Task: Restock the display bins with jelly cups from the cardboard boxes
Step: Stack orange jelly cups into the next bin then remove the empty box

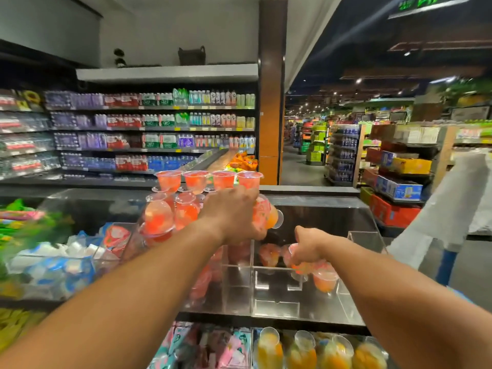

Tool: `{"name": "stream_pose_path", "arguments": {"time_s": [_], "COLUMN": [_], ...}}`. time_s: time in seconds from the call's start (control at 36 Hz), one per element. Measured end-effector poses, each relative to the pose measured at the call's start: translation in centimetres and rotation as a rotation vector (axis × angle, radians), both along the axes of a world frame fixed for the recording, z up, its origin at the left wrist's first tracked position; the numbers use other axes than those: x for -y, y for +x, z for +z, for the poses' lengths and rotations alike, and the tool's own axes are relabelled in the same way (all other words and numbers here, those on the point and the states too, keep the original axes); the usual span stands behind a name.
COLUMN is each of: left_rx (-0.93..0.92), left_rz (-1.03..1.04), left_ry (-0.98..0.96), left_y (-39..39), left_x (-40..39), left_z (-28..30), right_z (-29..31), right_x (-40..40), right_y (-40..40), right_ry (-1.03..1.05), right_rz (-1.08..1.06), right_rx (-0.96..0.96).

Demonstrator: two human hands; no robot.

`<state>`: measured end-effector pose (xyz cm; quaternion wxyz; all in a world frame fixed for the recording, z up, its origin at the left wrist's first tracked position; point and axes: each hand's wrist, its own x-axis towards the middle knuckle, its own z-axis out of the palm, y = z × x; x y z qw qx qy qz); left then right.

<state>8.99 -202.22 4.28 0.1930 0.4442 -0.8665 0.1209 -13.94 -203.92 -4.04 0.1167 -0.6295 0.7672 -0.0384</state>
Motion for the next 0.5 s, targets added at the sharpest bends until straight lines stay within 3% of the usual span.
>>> {"name": "stream_pose_path", "arguments": {"time_s": [0.17,0.5], "left_rx": [-0.004,0.024], "left_rz": [-0.001,-0.031], "left_ry": [0.031,0.063], "left_y": [-1.0,-2.3], "left_x": [0.7,2.1], "left_z": [-0.6,-1.4], "right_z": [-3.0,-4.4], "right_x": [2.5,5.1], "right_y": [-0.8,-0.6], "right_ry": [0.163,0.201], "right_rz": [0.151,0.180], "right_rx": [-0.203,-0.260]}}
